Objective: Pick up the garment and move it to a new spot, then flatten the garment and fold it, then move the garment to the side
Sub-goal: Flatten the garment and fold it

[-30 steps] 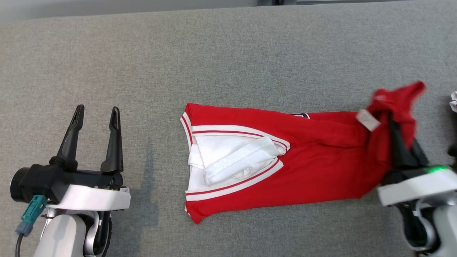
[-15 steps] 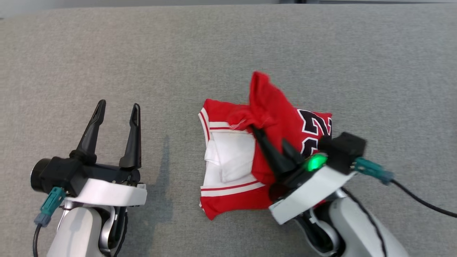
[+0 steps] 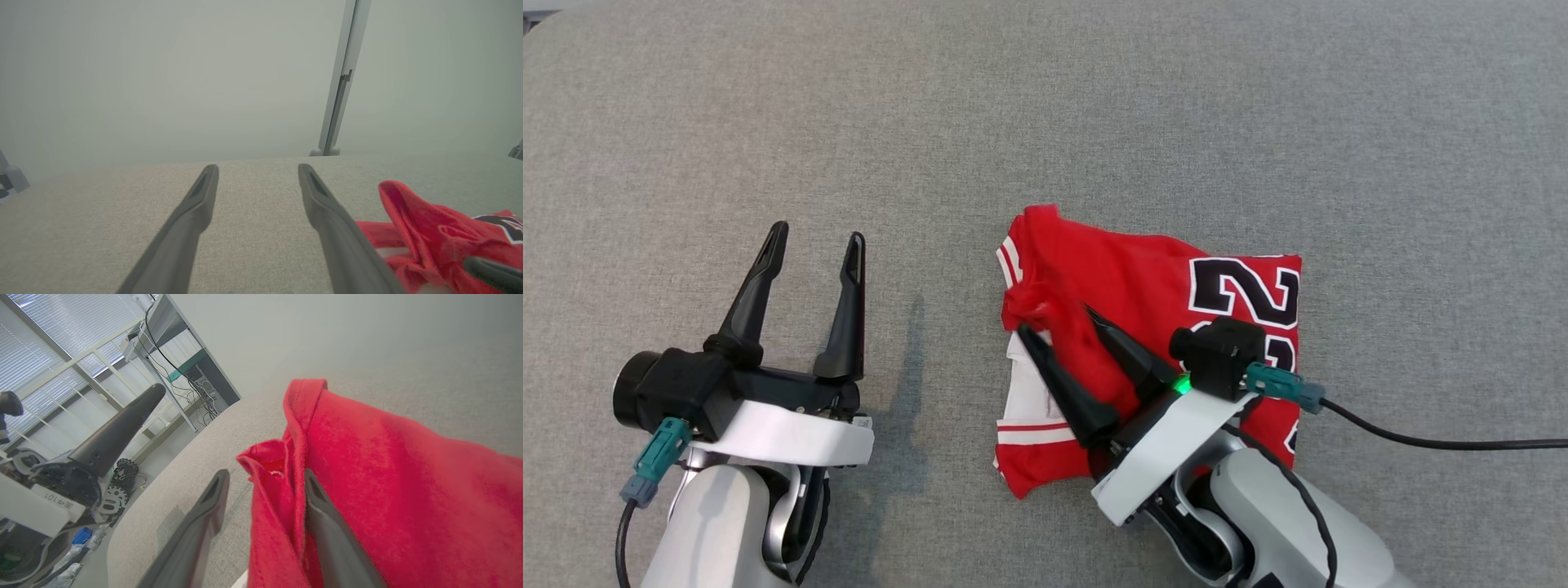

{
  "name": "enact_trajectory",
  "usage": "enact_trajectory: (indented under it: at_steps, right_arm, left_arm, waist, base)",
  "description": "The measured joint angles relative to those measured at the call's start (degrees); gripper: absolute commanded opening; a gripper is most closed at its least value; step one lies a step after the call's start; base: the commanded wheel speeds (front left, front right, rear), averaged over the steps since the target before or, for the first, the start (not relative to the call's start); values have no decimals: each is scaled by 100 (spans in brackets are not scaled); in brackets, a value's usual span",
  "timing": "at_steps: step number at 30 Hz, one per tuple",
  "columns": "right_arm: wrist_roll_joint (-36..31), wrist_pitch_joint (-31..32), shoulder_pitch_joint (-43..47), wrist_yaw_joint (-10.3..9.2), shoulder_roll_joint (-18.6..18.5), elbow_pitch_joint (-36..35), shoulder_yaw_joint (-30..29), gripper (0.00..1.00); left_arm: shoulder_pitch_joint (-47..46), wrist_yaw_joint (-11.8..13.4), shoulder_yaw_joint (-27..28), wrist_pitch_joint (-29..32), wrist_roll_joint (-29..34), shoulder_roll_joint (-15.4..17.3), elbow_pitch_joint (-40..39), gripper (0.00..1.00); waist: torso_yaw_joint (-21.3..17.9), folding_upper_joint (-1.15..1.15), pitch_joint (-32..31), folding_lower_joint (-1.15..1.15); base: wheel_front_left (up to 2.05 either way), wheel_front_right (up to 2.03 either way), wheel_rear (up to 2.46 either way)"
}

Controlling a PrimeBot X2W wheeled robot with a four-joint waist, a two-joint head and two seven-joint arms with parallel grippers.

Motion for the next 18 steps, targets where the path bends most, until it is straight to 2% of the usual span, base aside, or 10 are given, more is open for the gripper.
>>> enact_trajectory:
  at_steps: [5, 9, 12, 18]
  right_arm:
    - [153, -140, -77, 0, 0, -30, 283, 100]
    - [144, -256, -82, 1, -67, -441, 274, 100]
    - [16, -344, 48, 1, -292, -910, -201, 100]
    - [-505, -393, 653, 0, -602, -1741, -1636, 100]
  left_arm:
    - [-7, -48, 43, 0, 53, -25, 25, 100]
    - [-7, -64, 102, 0, 79, -52, 29, 100]
    - [1, -65, 159, 0, 104, -62, 29, 100]
    - [101, -56, 297, 0, 126, -57, -3, 100]
  waist:
    - [-34, 0, -11, 0]
    - [-86, 0, -31, 0]
    - [-136, 0, -62, 0]
    - [-290, 0, -143, 0]
  base:
    - [0, 0, 0]
    - [0, 0, 0]
    - [0, 0, 0]
    - [0, 0, 0]
